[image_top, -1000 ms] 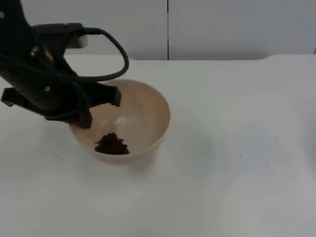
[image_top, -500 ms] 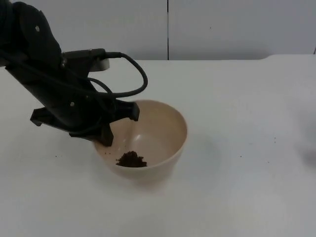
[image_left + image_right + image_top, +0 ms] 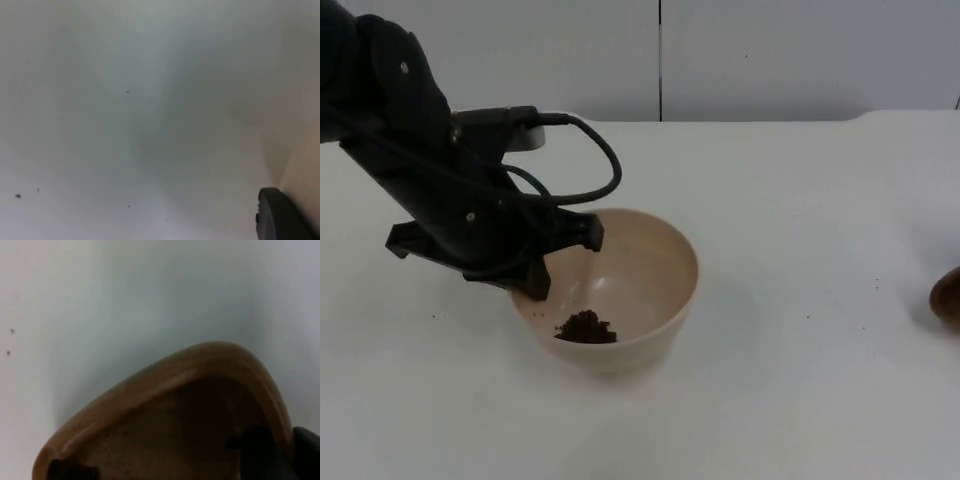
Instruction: Pick up the bowl with the left hand and pour the coffee beans from the cup into the bowl with the right hand.
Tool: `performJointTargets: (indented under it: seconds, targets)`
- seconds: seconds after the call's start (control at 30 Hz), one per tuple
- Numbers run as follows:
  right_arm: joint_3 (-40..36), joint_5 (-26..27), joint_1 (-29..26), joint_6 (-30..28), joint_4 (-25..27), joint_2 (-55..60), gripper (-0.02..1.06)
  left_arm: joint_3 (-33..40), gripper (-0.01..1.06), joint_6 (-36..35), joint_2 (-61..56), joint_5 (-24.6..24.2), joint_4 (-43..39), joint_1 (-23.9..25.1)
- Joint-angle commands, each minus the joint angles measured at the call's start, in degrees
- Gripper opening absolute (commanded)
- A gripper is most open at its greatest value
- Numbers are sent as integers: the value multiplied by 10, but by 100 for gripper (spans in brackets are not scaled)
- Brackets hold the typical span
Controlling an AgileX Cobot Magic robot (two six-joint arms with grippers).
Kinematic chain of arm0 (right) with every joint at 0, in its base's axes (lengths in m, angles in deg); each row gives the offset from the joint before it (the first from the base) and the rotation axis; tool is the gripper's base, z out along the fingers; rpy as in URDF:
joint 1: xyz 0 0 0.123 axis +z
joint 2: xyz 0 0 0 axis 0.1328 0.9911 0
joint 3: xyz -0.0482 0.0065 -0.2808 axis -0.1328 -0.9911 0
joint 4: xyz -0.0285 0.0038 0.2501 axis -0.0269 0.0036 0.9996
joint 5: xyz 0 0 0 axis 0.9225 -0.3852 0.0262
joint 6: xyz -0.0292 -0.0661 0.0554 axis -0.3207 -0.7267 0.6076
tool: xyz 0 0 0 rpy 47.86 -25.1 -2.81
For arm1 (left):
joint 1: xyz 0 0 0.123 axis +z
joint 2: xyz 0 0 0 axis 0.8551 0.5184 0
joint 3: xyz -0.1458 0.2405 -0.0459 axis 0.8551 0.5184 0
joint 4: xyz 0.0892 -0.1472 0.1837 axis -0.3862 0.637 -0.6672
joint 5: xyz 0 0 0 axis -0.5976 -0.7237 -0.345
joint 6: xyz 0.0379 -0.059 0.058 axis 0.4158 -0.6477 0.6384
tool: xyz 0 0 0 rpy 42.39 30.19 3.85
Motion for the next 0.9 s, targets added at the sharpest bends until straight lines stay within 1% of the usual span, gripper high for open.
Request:
performJointTargets:
  seconds: [0.0, 0.03, 0.1, 0.17, 0.2, 0.27, 0.33, 0.6, 0.7, 0.87]
  targets:
    - [6, 5, -3, 3, 1, 1, 0, -10, 0, 3, 1, -7, -2, -1]
    - [8, 5, -3, 3, 1, 1, 0, -16, 0, 3, 3, -9, -2, -1]
    - [8, 7, -3, 1, 1, 1, 0, -42, 0, 3, 13, -34, -2, -1]
    - [8, 7, -3, -2, 1, 2, 0, -48, 0, 3, 15, -42, -2, -1]
    - [8, 7, -3, -6, 2, 4, 0, -58, 0, 3, 19, -54, -2, -1]
    - [8, 5, -3, -11, 10, 6, 0, -73, 0, 3, 31, -68, 3, -1]
    - [8, 5, -3, -11, 12, 6, 0, -78, 0, 3, 40, -66, 25, -1]
    - [8, 5, -3, -13, 13, 11, 0, -78, 0, -4, 66, -70, 27, -1]
    - [8, 12, -3, -13, 12, 11, 0, -78, 0, -4, 67, -51, 27, -1]
    - [8, 27, -3, -13, 12, 11, 0, -78, 0, -4, 67, -37, 23, -1]
